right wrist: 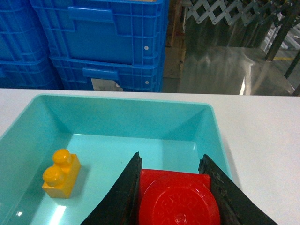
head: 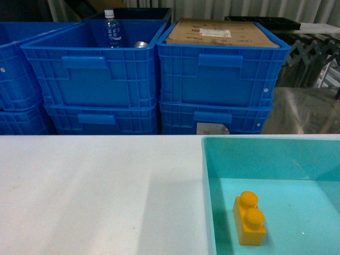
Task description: Pick red block from blue box to shelf
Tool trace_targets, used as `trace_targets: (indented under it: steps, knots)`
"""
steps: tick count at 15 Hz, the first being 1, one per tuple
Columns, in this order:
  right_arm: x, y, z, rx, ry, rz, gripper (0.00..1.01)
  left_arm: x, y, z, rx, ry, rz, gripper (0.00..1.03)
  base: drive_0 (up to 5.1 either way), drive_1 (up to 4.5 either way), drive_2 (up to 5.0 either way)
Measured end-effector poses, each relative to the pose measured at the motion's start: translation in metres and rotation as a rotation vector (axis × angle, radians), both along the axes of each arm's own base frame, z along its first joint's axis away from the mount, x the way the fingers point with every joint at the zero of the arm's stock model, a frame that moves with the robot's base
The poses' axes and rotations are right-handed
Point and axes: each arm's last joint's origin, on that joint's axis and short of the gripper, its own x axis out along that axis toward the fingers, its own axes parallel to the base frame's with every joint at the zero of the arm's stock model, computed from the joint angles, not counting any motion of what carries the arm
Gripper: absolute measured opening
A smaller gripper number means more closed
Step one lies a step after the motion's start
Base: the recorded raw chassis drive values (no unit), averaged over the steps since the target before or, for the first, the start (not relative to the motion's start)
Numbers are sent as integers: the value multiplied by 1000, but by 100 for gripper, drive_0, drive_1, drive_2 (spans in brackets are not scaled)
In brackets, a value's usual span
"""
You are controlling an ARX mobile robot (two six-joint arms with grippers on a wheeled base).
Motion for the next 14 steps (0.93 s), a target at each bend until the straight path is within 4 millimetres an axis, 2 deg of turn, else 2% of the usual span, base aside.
trace_targets:
  steps: [4, 14]
  knots:
    - [-3, 4, 5, -33, -55, 42, 29, 0, 0, 0, 0, 0, 0, 98, 0, 0, 0]
    - [-3, 4, 5, -42, -53, 44, 29, 0, 0, 0, 0, 0, 0, 98, 0, 0, 0]
